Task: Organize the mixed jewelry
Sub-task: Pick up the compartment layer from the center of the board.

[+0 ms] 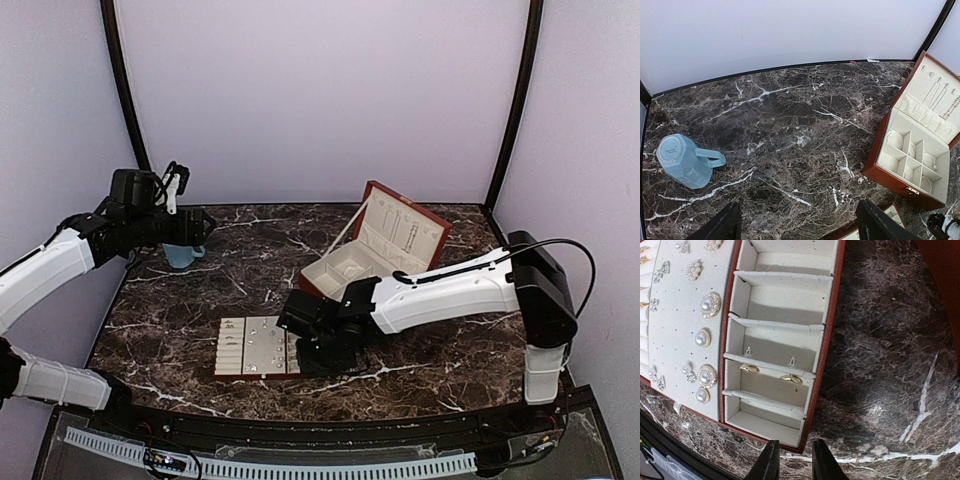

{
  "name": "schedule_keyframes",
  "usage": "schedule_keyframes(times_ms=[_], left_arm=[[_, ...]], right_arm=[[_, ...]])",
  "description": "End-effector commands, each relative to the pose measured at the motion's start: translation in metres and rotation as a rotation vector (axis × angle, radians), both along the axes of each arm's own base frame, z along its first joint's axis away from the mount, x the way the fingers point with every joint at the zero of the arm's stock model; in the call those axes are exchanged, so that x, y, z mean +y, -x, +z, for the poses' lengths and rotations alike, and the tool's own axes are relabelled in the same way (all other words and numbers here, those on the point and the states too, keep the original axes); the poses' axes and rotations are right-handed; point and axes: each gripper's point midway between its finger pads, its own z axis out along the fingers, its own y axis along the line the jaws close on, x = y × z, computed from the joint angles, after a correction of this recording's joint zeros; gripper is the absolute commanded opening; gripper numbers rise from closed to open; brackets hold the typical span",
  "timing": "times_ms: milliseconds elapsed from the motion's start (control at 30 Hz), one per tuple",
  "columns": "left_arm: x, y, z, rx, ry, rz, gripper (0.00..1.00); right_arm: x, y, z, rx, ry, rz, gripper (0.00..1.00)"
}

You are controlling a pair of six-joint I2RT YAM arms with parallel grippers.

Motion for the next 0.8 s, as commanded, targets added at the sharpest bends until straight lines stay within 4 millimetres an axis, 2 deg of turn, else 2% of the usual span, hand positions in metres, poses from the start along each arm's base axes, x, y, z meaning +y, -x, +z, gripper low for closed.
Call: schedule_keyframes(times_ms=[0,667,767], left_arm=[[0.001,0.003,0.006,-0.027,0.011,-0.007,0.82],[0.005,0.002,0.005,-0.037,-0.021,0.005,0.82],[0.011,0.000,0.005,-0.045,-0.042,0.033,0.82]], right_arm=[[0.001,0.000,0.002,-0.010,0.021,0.005,0.23],[0.000,-0.013,-0.004,-0.012,0.037,-0.002,0.18],[0.002,-0.014,-0.003,-0.014,0.034,-0.001,0.17]])
